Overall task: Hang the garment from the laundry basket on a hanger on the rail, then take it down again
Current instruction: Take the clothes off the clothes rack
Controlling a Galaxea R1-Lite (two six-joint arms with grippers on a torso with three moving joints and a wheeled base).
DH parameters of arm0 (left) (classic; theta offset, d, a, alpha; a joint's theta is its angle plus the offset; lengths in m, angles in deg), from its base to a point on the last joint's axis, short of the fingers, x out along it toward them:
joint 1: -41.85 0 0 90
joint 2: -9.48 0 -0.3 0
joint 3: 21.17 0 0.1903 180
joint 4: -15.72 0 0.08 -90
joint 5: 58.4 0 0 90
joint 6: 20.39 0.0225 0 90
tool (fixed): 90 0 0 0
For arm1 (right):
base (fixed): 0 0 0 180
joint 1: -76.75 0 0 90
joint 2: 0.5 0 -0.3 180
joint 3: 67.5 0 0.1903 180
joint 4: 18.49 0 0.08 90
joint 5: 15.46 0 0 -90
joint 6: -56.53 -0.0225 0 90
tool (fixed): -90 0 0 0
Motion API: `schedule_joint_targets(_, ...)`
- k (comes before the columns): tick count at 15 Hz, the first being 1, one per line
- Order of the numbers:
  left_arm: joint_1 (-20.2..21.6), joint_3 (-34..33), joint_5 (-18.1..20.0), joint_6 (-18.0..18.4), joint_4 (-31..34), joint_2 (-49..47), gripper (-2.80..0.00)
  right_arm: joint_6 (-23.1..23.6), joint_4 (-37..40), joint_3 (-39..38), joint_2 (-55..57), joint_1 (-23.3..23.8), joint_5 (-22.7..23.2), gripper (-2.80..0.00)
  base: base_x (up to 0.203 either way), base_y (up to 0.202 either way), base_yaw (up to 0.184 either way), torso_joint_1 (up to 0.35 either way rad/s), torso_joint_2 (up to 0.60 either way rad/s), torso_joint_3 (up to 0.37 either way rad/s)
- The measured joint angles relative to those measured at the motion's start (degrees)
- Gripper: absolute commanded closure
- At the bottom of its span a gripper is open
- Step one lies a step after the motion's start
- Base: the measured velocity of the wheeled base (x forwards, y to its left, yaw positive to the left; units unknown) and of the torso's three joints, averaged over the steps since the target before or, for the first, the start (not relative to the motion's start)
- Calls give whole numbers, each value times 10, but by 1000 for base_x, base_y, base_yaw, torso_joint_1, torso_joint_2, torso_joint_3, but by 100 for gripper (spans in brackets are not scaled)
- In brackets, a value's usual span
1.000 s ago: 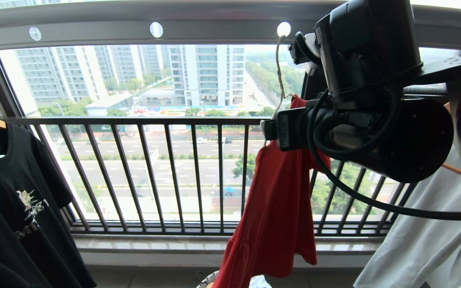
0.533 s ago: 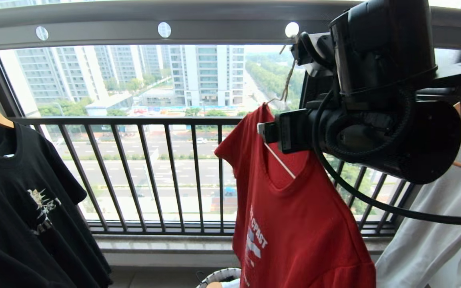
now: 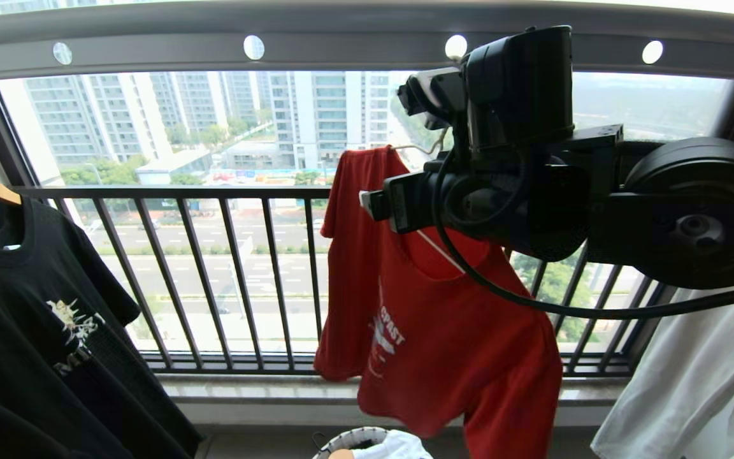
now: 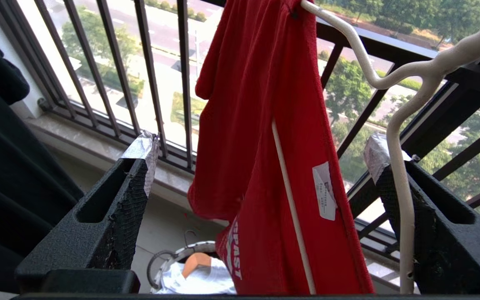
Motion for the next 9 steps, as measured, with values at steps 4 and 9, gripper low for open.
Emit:
schedule_joint_targets(4, 0, 0, 0, 0, 0, 0, 0, -2, -22, 6, 2, 11, 0, -280, 0, 0, 0, 0, 0, 0)
schedule_joint_targets(9, 0, 0, 0, 0, 0, 0, 0, -3, -54, 5, -2, 34, 36, -280, 0, 0, 0, 0, 0, 0)
